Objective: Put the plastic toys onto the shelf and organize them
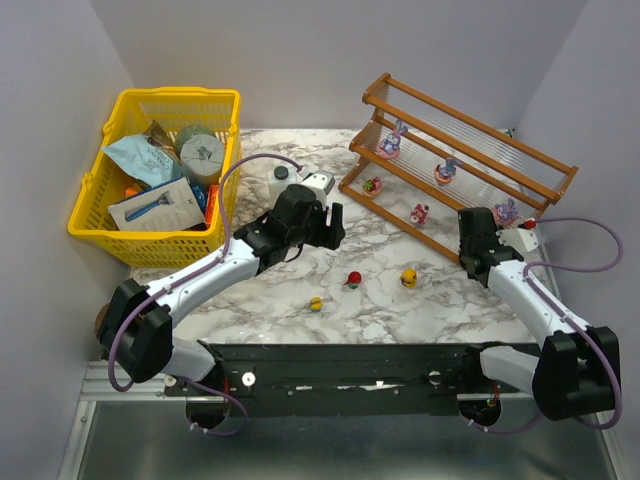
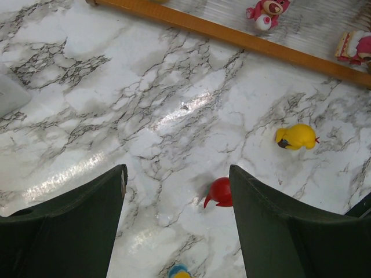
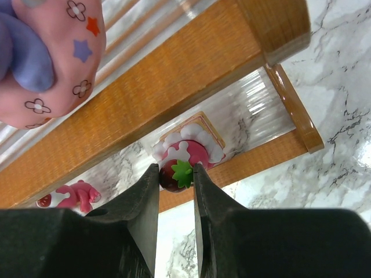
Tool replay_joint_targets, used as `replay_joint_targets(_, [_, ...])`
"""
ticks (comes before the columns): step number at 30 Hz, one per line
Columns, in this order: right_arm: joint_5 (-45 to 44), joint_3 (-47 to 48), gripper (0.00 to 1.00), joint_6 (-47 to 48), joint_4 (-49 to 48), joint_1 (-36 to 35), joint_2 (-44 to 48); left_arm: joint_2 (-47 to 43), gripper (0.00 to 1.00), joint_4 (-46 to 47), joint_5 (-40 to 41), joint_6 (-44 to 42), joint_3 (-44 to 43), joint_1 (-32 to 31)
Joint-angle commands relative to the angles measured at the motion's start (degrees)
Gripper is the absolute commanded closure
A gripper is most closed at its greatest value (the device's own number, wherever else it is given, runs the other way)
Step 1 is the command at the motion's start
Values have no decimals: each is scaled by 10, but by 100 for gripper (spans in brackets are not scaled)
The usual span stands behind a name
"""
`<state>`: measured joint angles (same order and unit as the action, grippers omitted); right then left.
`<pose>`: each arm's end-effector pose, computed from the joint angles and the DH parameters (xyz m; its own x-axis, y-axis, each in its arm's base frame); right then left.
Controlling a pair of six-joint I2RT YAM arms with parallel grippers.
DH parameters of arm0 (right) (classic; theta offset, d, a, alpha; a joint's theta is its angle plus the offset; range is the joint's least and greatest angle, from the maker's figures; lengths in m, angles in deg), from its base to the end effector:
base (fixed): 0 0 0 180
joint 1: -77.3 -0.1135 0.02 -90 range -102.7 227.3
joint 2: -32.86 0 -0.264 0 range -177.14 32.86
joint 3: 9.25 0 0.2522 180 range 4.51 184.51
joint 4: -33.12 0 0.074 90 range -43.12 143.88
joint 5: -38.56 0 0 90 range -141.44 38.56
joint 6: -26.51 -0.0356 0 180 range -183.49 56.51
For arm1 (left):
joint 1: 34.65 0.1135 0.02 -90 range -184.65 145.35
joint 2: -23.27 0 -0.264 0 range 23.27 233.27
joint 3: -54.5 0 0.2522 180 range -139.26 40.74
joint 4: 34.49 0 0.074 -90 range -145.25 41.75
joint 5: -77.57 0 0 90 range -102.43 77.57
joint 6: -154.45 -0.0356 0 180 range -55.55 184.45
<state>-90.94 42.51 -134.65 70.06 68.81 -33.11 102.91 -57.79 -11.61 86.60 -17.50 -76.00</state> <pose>0.2216 0.0102 0.2137 0.0169 0.7409 -0.6714 0.8196 0.3743 0.4337 0.2379 -0.2087 0.2833 -0.6031 0.0285 -0.7972 0.4578 0.8308 -0.3166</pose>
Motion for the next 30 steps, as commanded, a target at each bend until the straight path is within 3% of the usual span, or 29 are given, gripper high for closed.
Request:
replay_joint_targets(1, [-5, 0, 95, -21, 3, 5, -4, 3, 20, -3, -6, 3, -4, 5])
replay_joint_targets(6, [-3, 4, 92, -22, 14, 4, -18, 7, 20, -3, -7, 5, -4, 6])
replay_joint_targets(13, [-7, 28, 77, -34, 54, 4, -35, 4, 18, -4, 0, 9, -3, 7])
replay_joint_targets(30, [-16, 53, 62, -61, 100, 5, -28, 6, 18, -4, -1, 11, -2, 10])
